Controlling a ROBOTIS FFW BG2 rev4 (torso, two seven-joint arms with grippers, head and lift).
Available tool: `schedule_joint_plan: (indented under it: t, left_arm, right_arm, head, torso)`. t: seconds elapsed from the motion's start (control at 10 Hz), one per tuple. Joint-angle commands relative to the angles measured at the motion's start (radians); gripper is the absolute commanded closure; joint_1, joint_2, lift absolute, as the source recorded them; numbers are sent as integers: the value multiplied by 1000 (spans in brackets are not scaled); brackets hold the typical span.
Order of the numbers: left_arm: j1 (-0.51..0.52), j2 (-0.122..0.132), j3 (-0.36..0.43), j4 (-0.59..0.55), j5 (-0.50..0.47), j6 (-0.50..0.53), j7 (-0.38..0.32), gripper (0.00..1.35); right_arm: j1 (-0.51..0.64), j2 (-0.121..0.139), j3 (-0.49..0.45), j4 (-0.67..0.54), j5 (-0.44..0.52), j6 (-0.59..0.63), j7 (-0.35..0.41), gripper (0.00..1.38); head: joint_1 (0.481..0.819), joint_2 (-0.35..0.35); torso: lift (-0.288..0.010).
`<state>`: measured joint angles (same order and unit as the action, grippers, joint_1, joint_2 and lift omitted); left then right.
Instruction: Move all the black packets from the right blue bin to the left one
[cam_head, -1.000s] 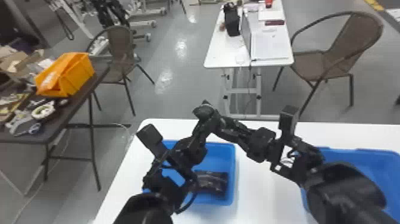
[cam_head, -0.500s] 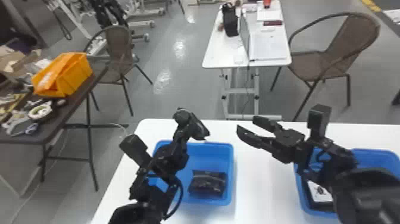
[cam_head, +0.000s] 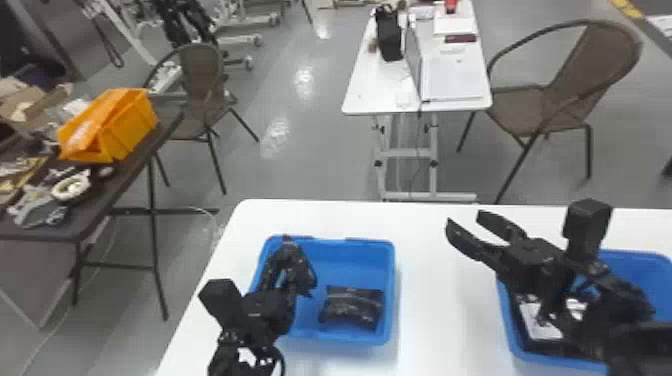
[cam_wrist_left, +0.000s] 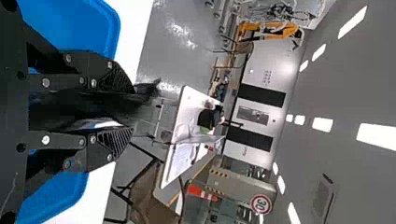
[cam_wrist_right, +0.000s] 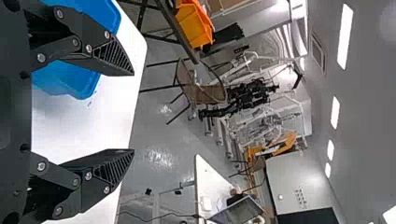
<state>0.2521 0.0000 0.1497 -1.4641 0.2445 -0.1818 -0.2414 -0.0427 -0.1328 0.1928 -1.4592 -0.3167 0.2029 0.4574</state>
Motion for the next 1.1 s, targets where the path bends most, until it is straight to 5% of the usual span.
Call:
schedule_joint_plan:
  t: [0.0,0.2,0.4,0.6,0.8,1.0]
  left_arm:
    - [6,-3,-9,8,13,-8,-6,78]
    - [3,-3,-21,7,42,-45,-22,147]
    - [4,-3,-32,-1,79,-114,-24,147]
    - [13,-3,-25,-39,84,-153,-24,147]
    - [22,-3,-13,-64,78,-171,-24,147]
    - [27,-3,-9,-68,76,-170,-24,147]
  right_arm:
    - [-3,-25,-13,-12,-21,62,1,495]
    - [-3,-50,-24,-6,-56,107,3,496]
    - [41,-45,-82,-30,8,124,-13,495]
    - [162,-25,-144,-115,54,101,-161,495]
    - [239,1,-231,-128,128,59,-207,499]
    - [303,1,-254,-168,142,69,-313,499]
  head:
    - [695,221]
    - [695,195]
    - [695,179]
    - [695,140]
    - [695,94]
    - [695,54]
  torso:
    - [0]
    - [0]
    - [0]
    - [0]
    - [0]
    - [0]
